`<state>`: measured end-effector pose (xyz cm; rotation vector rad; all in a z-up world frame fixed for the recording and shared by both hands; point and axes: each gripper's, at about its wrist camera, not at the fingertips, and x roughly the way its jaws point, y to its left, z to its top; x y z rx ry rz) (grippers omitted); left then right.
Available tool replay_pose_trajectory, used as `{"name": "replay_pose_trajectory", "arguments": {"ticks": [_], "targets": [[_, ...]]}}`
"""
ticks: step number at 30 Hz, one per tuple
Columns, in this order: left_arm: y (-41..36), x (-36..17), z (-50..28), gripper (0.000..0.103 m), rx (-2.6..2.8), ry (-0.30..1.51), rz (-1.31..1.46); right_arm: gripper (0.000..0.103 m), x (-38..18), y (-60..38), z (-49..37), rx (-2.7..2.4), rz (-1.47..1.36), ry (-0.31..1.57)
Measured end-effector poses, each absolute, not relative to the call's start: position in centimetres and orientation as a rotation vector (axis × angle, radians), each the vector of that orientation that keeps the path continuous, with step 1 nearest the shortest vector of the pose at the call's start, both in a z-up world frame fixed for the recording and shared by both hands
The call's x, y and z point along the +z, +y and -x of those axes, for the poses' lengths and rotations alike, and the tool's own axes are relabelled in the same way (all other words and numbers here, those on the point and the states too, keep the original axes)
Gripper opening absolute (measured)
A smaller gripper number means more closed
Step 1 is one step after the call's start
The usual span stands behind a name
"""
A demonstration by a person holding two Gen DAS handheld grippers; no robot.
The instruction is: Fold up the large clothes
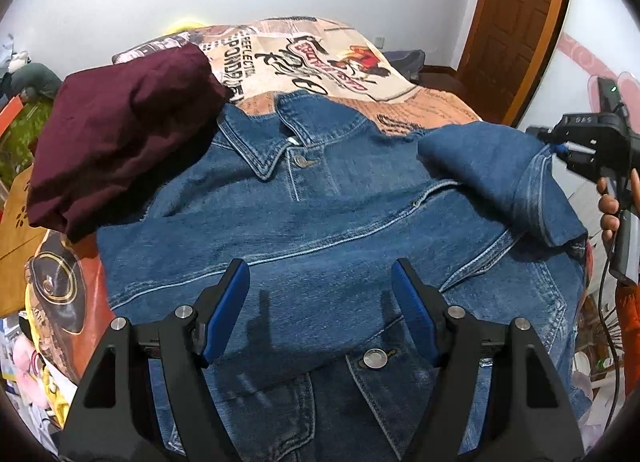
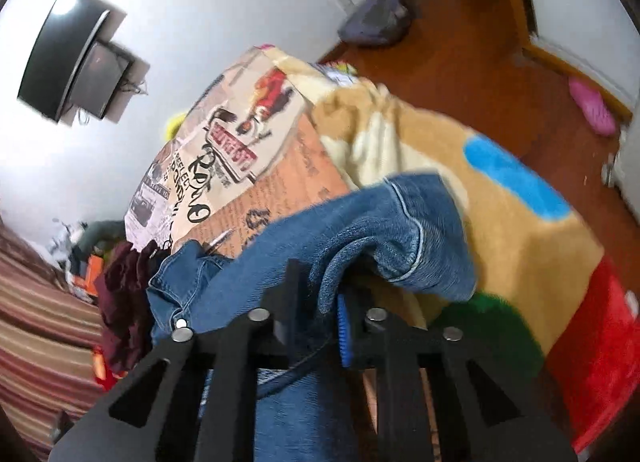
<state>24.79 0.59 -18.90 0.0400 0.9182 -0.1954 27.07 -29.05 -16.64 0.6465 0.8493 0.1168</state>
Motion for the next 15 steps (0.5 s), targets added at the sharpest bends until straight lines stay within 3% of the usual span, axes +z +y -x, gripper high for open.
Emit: {"name": "replay_pose_trajectory", "arguments": {"ticks": [9,15], "targets": [[3.2,-15.5,-22.9,0.072,-0.174,0.827,-0.004,0.01,-6.6,-19.9,-24.8,0.359,-0.433,0.694],[5.7,-12.9,-20.5,0.073,-0.135,0.764,-0.029,0.01,-6.1,-11.1,-23.0,0.527,-0.3,0.728]]}}
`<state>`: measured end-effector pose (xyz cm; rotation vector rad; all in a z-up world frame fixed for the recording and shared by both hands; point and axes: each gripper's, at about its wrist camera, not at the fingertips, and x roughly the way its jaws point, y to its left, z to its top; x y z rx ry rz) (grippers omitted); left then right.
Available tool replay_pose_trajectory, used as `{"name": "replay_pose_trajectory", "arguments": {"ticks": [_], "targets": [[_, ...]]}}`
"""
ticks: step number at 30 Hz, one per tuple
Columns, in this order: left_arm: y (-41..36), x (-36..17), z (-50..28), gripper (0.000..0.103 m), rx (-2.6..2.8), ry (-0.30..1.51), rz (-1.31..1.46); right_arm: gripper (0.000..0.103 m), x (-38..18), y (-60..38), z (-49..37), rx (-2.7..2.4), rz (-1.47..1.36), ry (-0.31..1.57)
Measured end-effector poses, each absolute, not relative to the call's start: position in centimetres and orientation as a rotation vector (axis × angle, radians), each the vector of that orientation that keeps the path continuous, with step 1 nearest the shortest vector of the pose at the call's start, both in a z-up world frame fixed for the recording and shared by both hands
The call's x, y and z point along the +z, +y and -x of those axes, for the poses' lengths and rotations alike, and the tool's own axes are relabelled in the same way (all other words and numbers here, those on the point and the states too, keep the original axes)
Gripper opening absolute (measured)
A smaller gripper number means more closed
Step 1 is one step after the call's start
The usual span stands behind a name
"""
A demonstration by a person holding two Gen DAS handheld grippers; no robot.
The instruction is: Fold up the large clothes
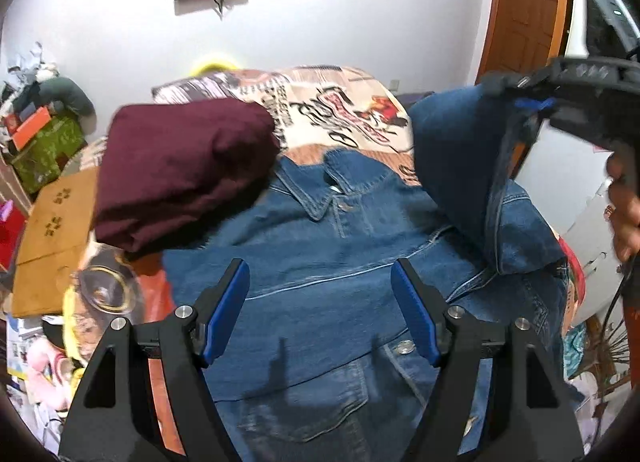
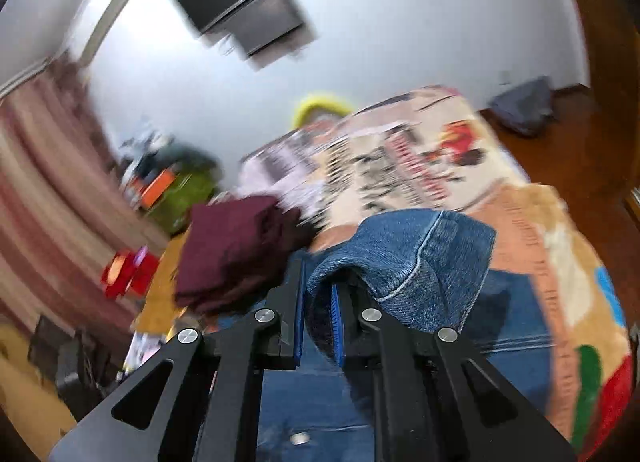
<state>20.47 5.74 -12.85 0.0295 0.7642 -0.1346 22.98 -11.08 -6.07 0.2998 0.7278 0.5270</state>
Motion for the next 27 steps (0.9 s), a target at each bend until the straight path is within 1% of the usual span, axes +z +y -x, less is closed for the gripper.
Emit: {"name": "replay_pose_trajectory", "arguments": {"ticks": [1,2,4,6,8,9,12,13,14,15,17,19,24,26,27], "targets": [[6.2,-12.6,-20.0,0.076,-0.124,0.756,-0.034,0.01,-6.6,-9.6,-22.8,0.547,-0.272,0.748],[6.7,-12.4,-19.6,0.082,-0.111,0.747,-0.035,0.01,-7.4,-8.1,-22.6,0.568,-0.245,0.774],[7.7,-12.2,-18.6,0.085,-0.091,0.733,-0.032,0.01,-9.2,-5.5,-22.3,0.611,-0.203,0.836],[8.6,-12.5,-17.9,0.085,-0.077,0.738,-0.034,0.01,-11.6,-2.9,-21.9,0.649,-0.143,0.916],[9.3,-13.1,-17.5,0.085,-0.059,0.753,-0.038,0.014,-13.8,-1.1,-21.5,0.668,-0.083,0.987],[9.6,-13.4,-17.4,0.085,-0.051,0.765,-0.039,0.014,-15.0,-0.3,-21.4,0.669,-0.047,1.025],[10.5,-14.7,-17.1,0.085,-0.029,0.799,-0.033,0.017,-16.9,1.0,-21.2,0.646,0.025,1.139],[10.8,-15.0,-17.2,0.085,-0.024,0.809,-0.026,0.018,-16.8,1.0,-21.0,0.65,0.032,1.157],[11.2,-15.5,-17.3,0.085,-0.022,0.824,-0.011,0.022,-16.7,0.9,-20.9,0.656,0.034,1.163],[11.5,-15.9,-17.5,0.085,-0.023,0.839,0.008,0.024,-16.4,0.5,-20.8,0.657,0.036,1.159],[11.7,-16.6,-17.8,0.085,-0.026,0.864,0.04,0.036,-15.3,-0.1,-20.3,0.643,0.053,1.125],[11.5,-17.0,-18.3,0.085,-0.036,0.879,0.057,0.041,-13.6,-1.0,-19.6,0.628,0.089,1.063],[9.2,-16.5,-19.4,0.085,-0.076,0.872,0.035,0.047,-9.5,-5.8,-18.4,0.569,0.125,0.903],[7.8,-16.3,-20.1,0.085,-0.096,0.866,-0.003,0.056,-9.0,-7.0,-18.1,0.51,0.133,0.843],[7.1,-16.2,-20.5,0.085,-0.105,0.866,-0.027,0.057,-8.8,-7.8,-17.9,0.485,0.139,0.821]]}}
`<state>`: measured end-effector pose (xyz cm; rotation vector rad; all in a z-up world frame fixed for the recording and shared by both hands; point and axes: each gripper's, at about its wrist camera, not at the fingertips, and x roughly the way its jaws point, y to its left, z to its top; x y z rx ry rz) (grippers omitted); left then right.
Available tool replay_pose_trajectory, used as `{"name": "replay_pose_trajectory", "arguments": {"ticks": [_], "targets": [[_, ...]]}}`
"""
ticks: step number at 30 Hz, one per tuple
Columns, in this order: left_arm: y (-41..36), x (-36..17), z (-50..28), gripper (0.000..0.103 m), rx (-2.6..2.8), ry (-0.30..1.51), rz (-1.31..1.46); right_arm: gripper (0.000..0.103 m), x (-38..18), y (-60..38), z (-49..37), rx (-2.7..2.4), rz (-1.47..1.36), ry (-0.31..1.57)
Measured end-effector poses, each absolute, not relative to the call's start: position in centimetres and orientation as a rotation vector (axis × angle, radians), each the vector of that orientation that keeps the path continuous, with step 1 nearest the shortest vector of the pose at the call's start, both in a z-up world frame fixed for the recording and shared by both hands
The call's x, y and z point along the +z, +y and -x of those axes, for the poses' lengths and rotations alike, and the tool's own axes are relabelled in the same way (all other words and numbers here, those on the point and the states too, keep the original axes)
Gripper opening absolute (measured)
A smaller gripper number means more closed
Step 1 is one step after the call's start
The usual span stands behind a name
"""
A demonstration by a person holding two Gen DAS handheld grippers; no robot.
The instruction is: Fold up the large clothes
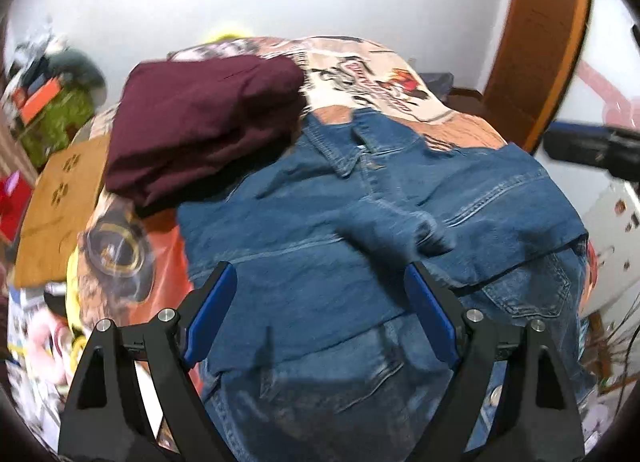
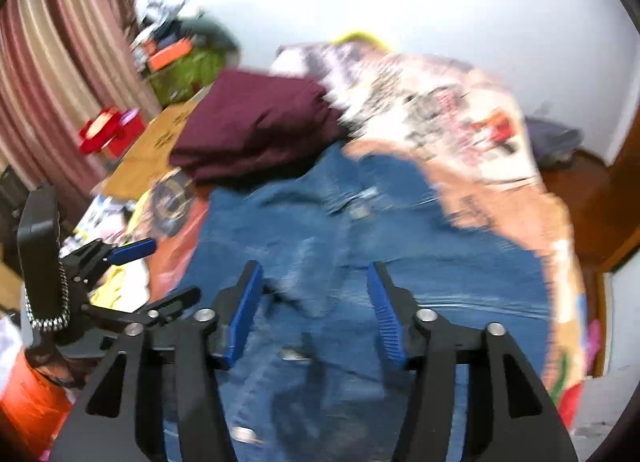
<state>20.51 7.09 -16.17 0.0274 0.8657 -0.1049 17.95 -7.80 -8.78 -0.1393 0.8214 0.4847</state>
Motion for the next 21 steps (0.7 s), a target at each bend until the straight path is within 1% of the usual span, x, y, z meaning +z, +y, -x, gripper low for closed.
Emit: {"name": "replay_pose_trajectory", "arguments": {"ticks": [2,5,10,12,13,14,15,16,19,21], "targets": [[5.3,-16.2,-21.5,0.086,-0.123,0.868,-0.098,0.06,-8.6,-10.0,-17.6,0.418,0.166,0.783],[3.2,-17.3,-23.0,0.086,-0.143,0.885,-0.204,0.061,-8.9,-12.7,-17.5,0.312,0.212,0.762],[2.0,-21.1,-25.8,0.085,-0.121,0.974,-0.286,0.061,-11.5,-17.3,-18.0,0.177,0.213,0.827],[2.0,-22.1,-26.3,0.063,-0.149,0.996,-0.277,0.061,-12.9,-18.6,-18.3,0.148,0.191,0.862],[2.0,-22.4,-26.5,0.043,-0.169,1.009,-0.268,0.061,-13.5,-19.3,-18.4,0.139,0.177,0.875],[2.0,-22.5,-26.6,0.028,-0.172,1.019,-0.258,0.061,-14.0,-19.9,-18.4,0.13,0.166,0.876],[2.0,-22.4,-26.7,0.021,-0.161,1.009,-0.256,0.061,-14.6,-20.4,-18.4,0.115,0.152,0.878],[2.1,-22.0,-26.6,0.012,-0.168,0.995,-0.247,0.061,-14.9,-21.2,-18.4,0.105,0.142,0.885],[3.6,-20.4,-26.4,0.009,-0.177,0.962,-0.154,0.061,-16.0,-22.7,-18.7,0.086,0.075,0.926],[4.8,-19.6,-26.2,0.009,-0.166,0.949,-0.093,0.061,-16.4,-23.5,-18.7,0.092,0.016,0.942]]}}
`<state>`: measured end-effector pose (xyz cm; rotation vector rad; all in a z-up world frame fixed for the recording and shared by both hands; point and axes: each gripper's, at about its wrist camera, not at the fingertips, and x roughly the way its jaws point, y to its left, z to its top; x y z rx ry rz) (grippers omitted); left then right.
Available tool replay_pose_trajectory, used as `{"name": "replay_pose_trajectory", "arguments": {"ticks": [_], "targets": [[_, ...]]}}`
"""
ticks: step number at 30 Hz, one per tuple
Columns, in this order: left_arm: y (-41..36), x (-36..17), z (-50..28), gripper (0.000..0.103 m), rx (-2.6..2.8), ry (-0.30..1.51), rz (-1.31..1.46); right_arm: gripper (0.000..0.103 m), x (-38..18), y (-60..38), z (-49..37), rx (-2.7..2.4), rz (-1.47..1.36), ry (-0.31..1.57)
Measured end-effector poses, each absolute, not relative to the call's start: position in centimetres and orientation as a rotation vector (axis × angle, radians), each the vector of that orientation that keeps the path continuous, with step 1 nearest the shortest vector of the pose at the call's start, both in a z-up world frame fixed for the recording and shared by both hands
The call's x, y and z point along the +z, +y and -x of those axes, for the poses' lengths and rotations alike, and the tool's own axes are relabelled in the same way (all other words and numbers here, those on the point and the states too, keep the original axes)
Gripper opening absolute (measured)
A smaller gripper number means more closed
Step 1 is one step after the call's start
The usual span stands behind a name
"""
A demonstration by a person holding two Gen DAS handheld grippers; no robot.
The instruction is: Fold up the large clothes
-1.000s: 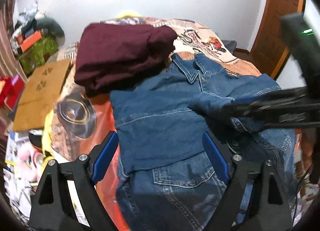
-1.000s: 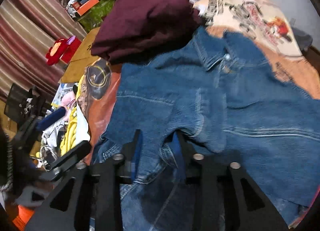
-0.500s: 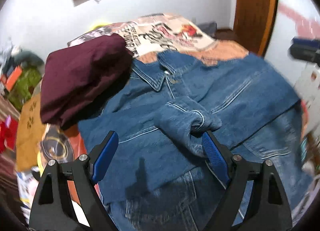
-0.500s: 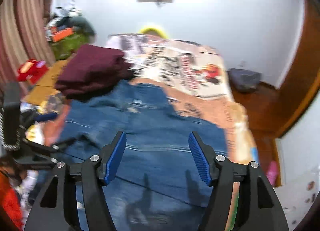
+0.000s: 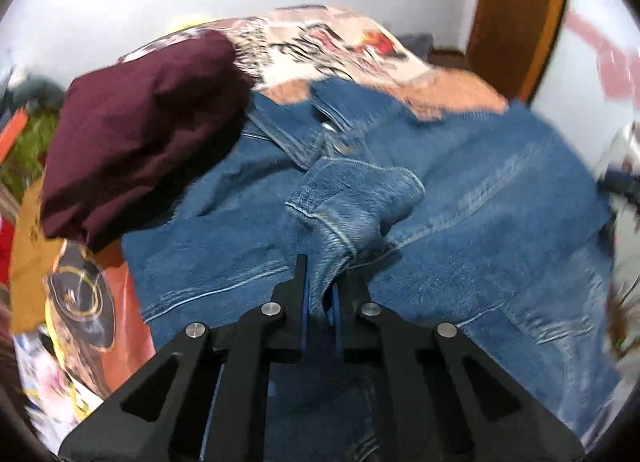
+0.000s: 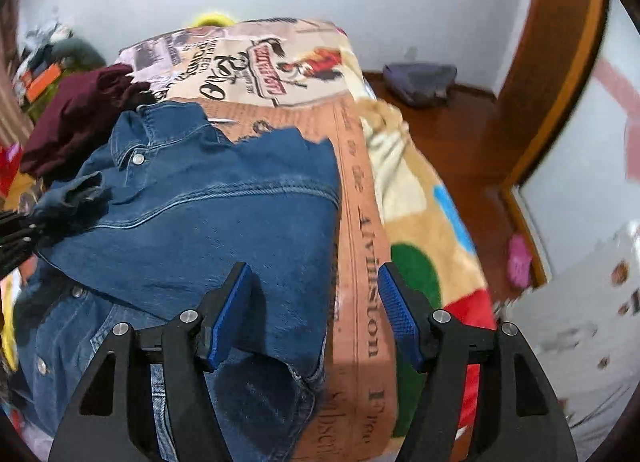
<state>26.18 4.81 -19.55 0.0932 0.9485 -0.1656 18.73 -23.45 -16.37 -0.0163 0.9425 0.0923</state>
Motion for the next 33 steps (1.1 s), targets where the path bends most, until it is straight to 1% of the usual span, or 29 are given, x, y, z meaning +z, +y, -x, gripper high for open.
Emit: {"name": "replay_pose_trajectory", "arguments": {"ticks": [4,7,10,12,13,15,17,23,25,27,28,30,31,32,33], "targets": [[8.6,-19.1,-25.5,0.009,-0.117,0.957,0.013,0.061,-17.0,-24.1,-18.6,0.11,-0.054,0.949],[11.2,-20.9,-25.0,0.013,-0.136,1.025,0.146,0.061,-17.9,-24.0,-18.6,0.118,-0.061,0.954],[12.5,-22.7,-24.3,0.022,-0.149,1.068,0.229,0.061,-19.0,-23.7,-18.6,0.133,-0.083,0.985],[12.9,-23.3,-23.8,0.022,-0.148,1.076,0.268,0.061,-19.3,-23.6,-18.5,0.136,-0.092,0.991],[13.0,-23.2,-23.7,0.02,-0.153,1.067,0.279,0.061,-19.2,-23.7,-18.6,0.138,-0.095,0.991],[13.0,-22.2,-23.5,0.011,-0.165,1.023,0.274,0.061,-18.9,-23.7,-18.8,0.147,-0.098,0.999],[12.4,-19.9,-23.3,0.008,-0.161,0.953,0.229,0.061,-18.1,-23.7,-18.8,0.146,-0.096,0.986],[12.1,-14.0,-22.6,0.007,-0.115,0.763,0.131,0.061,-15.5,-23.3,-18.6,0.158,-0.087,0.91],[12.5,-14.0,-22.4,0.007,-0.088,0.762,0.104,0.061,-15.8,-22.8,-18.7,0.167,-0.086,0.915],[13.0,-15.1,-22.6,0.008,-0.061,0.803,0.088,0.061,-16.9,-22.2,-18.9,0.174,-0.073,0.946],[13.4,-16.2,-22.7,0.009,-0.042,0.839,0.086,0.061,-17.4,-21.9,-19.1,0.175,-0.064,0.965],[14.5,-18.8,-22.8,0.015,-0.019,0.918,0.092,0.061,-18.8,-21.4,-19.1,0.184,-0.054,1.005],[14.9,-20.0,-22.7,0.021,-0.018,0.952,0.098,0.061,-19.4,-21.3,-19.0,0.193,-0.061,1.02],[15.4,-21.5,-22.6,0.034,-0.007,0.994,0.101,0.063,-19.7,-21.3,-18.8,0.197,-0.074,1.017],[15.8,-22.3,-22.7,0.039,0.014,1.019,0.093,0.065,-19.7,-21.5,-18.6,0.193,-0.084,1.007]]}}
